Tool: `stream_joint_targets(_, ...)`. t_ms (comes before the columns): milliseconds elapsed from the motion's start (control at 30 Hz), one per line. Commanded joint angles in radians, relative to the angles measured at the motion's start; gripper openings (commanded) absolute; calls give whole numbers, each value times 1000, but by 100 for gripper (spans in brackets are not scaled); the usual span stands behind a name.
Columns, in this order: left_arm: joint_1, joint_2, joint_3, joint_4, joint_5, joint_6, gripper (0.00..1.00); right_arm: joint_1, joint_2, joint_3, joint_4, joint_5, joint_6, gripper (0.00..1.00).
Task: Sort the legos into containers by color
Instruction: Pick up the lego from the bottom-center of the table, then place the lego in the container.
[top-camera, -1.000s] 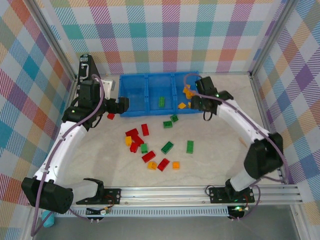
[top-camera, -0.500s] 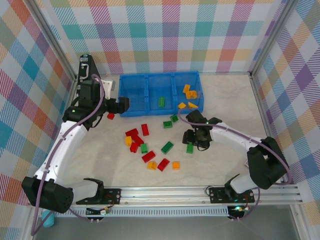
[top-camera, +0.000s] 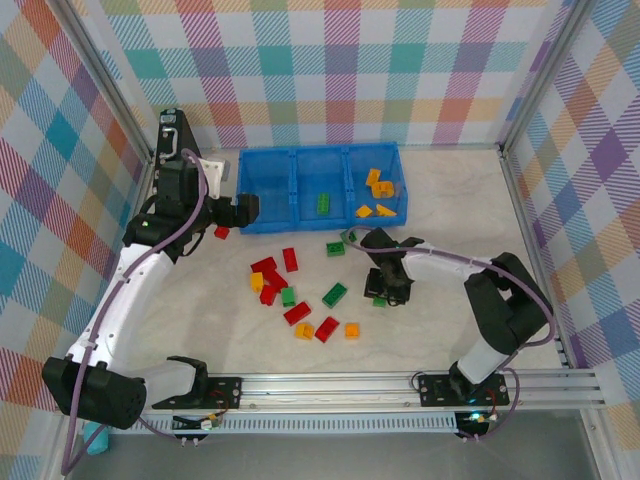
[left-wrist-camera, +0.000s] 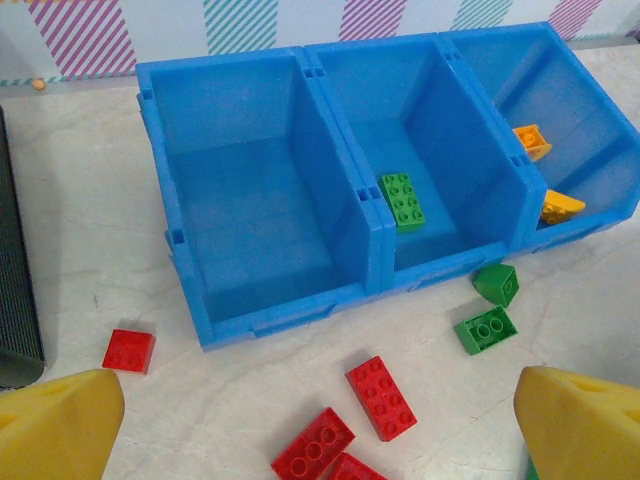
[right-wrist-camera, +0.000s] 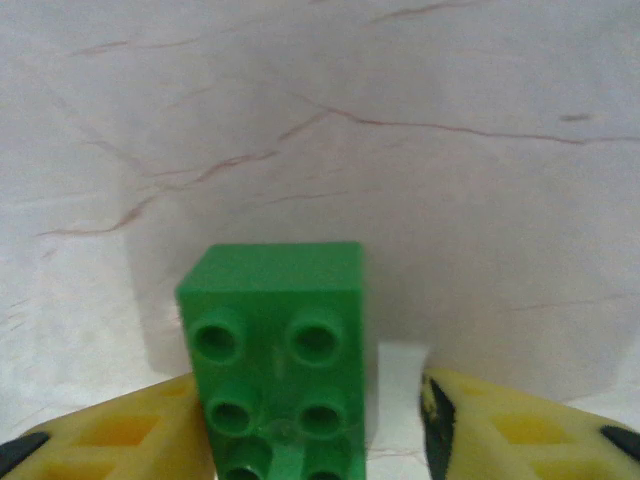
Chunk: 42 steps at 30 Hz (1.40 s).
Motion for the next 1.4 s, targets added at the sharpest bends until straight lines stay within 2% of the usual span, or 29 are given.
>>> stream_joint_targets(0,5,-22,11,14,14,-10,100,8,52,33,3,-4,-2,45)
stream_joint_targets(133,5,-18,12,10,18,-7,100,9,104,60,3,-9,-37,35)
stream_joint_targets(267,5,-4,15,6,9,-3,100,7,134,155,-34,39,-130,30)
stream_joint_targets(500,6,20,29,-12,3,10,100,-14,179,488,-112,144,-356,29)
stream_joint_targets(633,7,26,35,-15,-10,15,100,-29,220,668,-69,157,-450,29)
stream_joint_targets(967,7,38,50,-34,8,16,100,-33,495,1186,-18,116,-615,29)
stream_joint_targets(1167,7,41,55,-43,9,17,100,-33,663,1405,-67,95,-654,29)
stream_joint_targets(1367,7,36,55,-41,25,17,100,-31,776,1473,-76,118,-678,30)
